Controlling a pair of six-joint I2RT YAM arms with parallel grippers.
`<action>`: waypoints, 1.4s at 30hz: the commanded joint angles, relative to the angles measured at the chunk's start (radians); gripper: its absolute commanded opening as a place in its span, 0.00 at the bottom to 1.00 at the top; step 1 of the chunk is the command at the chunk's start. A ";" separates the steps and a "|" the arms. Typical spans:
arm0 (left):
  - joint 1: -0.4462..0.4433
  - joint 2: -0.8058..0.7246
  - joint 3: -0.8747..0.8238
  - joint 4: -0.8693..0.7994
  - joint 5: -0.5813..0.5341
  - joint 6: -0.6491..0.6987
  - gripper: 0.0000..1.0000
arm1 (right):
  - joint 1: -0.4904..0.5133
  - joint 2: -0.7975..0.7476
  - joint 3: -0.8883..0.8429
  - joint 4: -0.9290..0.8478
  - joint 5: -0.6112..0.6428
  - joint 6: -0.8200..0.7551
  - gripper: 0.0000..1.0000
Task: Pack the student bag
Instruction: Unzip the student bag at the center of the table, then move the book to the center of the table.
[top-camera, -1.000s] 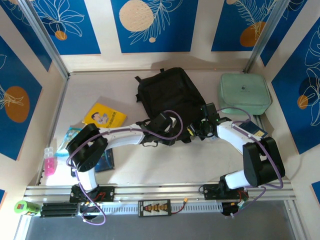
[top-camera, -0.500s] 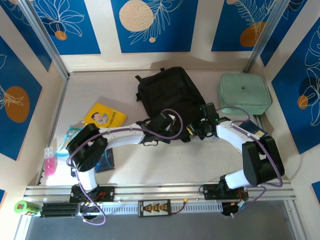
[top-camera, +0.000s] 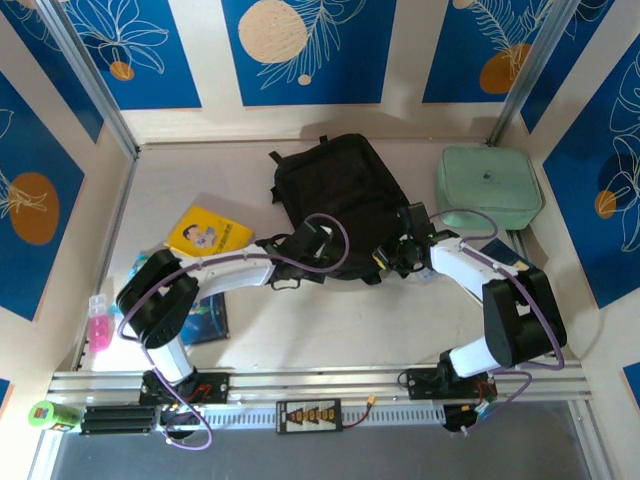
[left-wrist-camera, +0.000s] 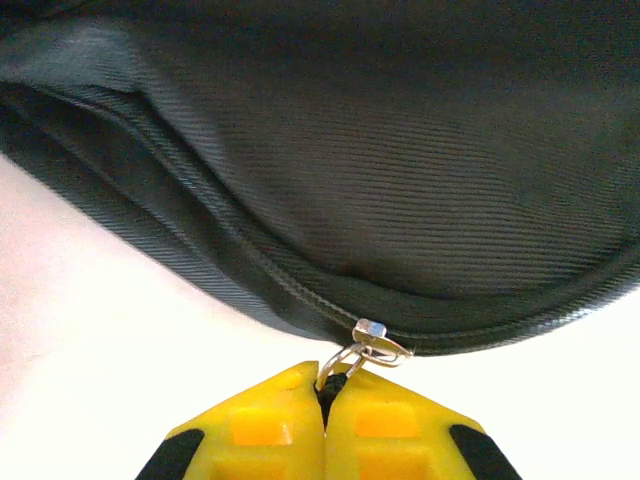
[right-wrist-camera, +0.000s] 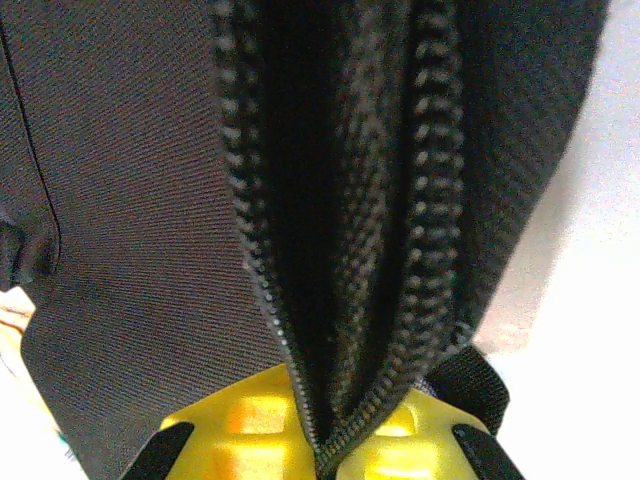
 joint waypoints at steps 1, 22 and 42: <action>0.057 0.038 0.047 -0.126 -0.059 0.043 0.00 | -0.010 0.008 0.025 -0.060 0.115 -0.038 0.00; 0.268 0.258 0.338 -0.137 0.004 0.132 0.01 | 0.037 0.084 0.023 0.297 -0.129 0.086 0.02; 0.569 -0.024 0.075 -0.234 -0.081 -0.043 0.74 | 0.084 -0.089 0.169 -0.090 0.041 -0.266 0.76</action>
